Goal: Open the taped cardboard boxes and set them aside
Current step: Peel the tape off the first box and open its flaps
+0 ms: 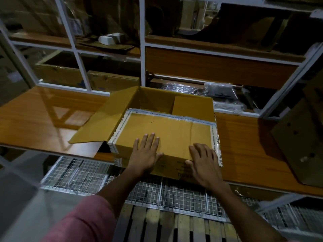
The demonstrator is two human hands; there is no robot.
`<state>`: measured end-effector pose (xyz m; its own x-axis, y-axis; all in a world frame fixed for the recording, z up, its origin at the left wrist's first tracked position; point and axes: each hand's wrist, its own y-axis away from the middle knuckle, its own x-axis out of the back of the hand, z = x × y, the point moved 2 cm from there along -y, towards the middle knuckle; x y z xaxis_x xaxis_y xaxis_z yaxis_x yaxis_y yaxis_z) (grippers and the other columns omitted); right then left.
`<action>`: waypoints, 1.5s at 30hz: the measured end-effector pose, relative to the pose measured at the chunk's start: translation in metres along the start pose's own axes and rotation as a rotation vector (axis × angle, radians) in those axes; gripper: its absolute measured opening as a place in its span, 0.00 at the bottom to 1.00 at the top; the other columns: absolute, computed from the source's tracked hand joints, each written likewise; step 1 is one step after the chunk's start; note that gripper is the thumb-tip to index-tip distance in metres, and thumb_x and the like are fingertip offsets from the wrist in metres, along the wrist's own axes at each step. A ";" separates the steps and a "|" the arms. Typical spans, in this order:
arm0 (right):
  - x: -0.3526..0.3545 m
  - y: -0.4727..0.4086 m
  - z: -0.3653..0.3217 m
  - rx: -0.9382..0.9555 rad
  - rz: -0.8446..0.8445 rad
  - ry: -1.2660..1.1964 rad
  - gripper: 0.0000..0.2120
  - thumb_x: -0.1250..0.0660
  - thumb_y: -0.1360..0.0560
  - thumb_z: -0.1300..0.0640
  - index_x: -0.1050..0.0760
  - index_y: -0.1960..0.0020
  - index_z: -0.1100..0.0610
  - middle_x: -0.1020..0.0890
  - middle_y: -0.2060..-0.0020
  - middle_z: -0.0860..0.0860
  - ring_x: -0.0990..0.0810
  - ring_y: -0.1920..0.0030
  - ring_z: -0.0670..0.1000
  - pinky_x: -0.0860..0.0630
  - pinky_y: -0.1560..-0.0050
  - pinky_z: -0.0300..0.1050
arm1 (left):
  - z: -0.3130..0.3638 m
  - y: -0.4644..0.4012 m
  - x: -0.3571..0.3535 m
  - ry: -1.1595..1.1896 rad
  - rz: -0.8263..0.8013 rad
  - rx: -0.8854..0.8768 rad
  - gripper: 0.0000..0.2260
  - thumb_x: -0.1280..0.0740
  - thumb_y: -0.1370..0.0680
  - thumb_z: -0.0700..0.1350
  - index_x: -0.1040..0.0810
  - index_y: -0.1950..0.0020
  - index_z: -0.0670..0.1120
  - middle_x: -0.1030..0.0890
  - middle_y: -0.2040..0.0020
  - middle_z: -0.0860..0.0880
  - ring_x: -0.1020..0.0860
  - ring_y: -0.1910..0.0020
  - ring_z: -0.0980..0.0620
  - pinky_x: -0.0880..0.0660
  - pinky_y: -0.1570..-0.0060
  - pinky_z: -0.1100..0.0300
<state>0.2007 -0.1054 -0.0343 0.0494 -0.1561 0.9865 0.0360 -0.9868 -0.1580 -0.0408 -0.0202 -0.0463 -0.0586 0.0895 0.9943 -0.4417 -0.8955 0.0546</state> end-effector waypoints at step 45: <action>0.111 -0.236 0.024 -0.037 0.132 -0.199 0.16 0.41 0.17 0.49 0.21 0.53 0.57 0.19 0.61 0.55 0.21 0.60 0.55 0.27 0.54 0.50 | 0.029 -0.104 0.075 0.146 0.538 0.090 0.32 0.48 0.18 0.63 0.43 0.20 0.45 0.45 0.18 0.40 0.50 0.19 0.39 0.55 0.22 0.38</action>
<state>0.2221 0.1111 0.1112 0.2471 -0.2758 0.9289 -0.0204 -0.9599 -0.2795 0.0265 0.0673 0.0253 -0.3804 -0.3368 0.8613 -0.2374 -0.8646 -0.4429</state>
